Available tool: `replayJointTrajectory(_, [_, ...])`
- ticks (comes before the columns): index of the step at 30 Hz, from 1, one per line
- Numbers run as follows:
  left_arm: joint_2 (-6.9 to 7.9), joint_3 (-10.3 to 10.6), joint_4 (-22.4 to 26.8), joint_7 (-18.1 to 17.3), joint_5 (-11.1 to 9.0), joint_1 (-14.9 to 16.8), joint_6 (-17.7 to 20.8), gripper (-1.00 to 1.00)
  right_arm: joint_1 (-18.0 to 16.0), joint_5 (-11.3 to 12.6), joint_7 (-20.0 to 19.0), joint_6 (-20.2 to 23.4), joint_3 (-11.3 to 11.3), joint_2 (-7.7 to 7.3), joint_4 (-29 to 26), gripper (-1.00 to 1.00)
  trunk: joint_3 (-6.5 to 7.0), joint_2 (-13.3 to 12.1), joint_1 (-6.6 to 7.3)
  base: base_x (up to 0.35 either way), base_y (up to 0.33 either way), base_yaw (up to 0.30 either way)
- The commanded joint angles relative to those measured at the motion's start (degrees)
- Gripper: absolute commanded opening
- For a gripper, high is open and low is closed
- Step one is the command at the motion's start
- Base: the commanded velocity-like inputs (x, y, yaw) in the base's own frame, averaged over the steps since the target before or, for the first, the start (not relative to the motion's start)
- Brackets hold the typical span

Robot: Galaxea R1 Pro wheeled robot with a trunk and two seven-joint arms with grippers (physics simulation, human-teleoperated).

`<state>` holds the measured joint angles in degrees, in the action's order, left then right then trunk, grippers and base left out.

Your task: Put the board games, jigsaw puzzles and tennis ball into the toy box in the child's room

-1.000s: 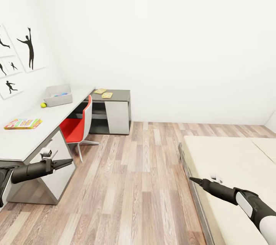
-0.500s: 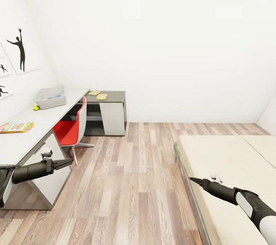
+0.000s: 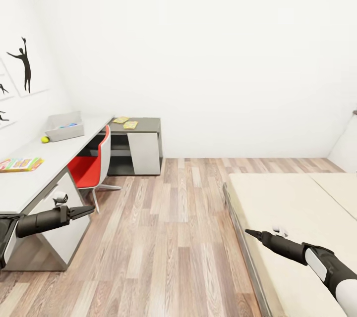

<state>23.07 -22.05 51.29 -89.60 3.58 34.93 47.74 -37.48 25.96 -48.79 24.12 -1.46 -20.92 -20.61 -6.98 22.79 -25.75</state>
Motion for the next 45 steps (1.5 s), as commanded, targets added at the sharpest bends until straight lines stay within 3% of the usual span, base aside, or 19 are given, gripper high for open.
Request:
replayJointTrajectory(1, [-0.02, -0.1, 0.0, -0.4, 0.4, 0.1, 0.6, 1.00, -0.1, 0.2, -0.1, 0.5, -0.1, 0.00, 0.0, 1.00, -0.09, 0.1, -0.04, -0.008, 0.000, -0.115])
replayJointTrajectory(13, [-0.06, -0.1, 0.0, -0.4, 0.3, 0.0, 0.6, 1.00, -0.1, 0.2, -0.1, 0.5, -0.1, 0.06, 0.0, 1.00, 0.29, 0.1, -0.04, -0.003, 0.000, -0.117])
replayJointTrajectory(45, [-0.80, 0.0, 0.0, -0.4, 0.5, 0.0, 0.6, 1.00, -0.1, 0.1, 0.0, 0.4, 0.0, 0.09, 0.0, 1.00, 0.34, 0.1, -0.04, 0.000, -0.007, -0.005])
